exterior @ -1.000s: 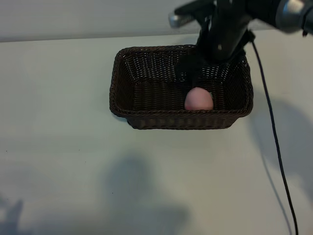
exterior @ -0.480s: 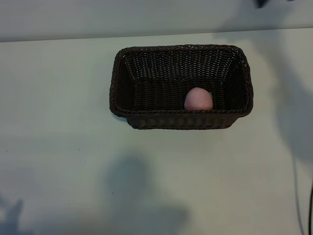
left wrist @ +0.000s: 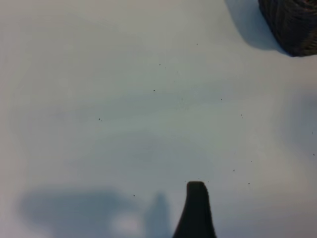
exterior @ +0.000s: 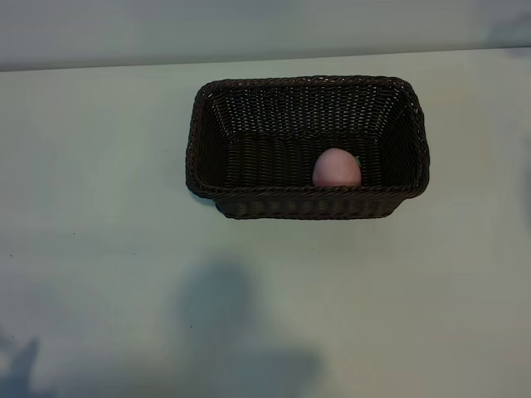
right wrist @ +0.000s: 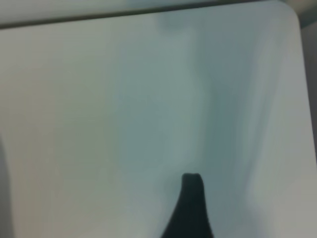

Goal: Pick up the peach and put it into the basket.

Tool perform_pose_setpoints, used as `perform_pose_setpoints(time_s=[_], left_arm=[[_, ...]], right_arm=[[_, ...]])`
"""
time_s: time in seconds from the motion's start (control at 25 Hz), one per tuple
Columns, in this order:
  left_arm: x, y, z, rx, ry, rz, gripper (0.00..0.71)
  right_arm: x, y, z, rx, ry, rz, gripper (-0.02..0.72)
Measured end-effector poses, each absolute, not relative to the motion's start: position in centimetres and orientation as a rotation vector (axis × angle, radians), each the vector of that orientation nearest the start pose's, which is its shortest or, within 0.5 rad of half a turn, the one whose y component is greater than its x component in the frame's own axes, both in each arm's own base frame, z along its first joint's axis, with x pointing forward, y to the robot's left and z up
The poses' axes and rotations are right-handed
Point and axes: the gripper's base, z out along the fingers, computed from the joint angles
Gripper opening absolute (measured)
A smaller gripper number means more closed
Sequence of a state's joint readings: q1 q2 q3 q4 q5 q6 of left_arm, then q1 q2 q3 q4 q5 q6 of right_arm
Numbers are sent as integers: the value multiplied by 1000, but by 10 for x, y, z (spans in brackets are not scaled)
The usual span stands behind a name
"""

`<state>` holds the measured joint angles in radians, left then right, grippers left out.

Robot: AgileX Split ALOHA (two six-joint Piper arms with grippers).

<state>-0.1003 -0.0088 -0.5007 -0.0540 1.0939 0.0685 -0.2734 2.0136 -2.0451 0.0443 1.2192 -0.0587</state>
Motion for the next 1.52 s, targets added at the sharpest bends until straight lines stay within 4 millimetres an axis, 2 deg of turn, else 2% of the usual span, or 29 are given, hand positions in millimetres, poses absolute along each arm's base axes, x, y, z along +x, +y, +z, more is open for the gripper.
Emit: perform_pose_setpoints(time_s=[0.12,0.24,0.36,0.48,0.76,0.92,1.0,1.16,1.28,1.52], left_arm=[[-8,-4,275,178,2060,-84,593],[-8,-4,275,178,2060,-84,593],[-8,-4,275,178,2060,-84,593],[-8,-4,275,178,2060,-84,593],[-8,-4,275,178,2060,-84,592],[-8,-4,275,178,2060,-84,592],[-8,-4,275,178,2060,-84,592],[-8,-4,275,178,2060,-84,592],[-8,-4,275,179,2060,-84,592],[-8,-4,275,179,2060,-84,592]], right_arm=[[416,-126,337,336,2648,-42,597],[393,-131,350,368,2640,-51,597],[364,-125,369,377,2615,-48,597],[332,-110,390,362,2574,-8,597],[232,-70,435,312,2430,10,597],[163,-45,458,269,2292,-28,597],[116,-28,469,240,2182,-68,597],[52,-5,466,177,2051,-108,597],[21,6,450,119,1990,-90,597],[-20,13,402,67,1909,-80,597]])
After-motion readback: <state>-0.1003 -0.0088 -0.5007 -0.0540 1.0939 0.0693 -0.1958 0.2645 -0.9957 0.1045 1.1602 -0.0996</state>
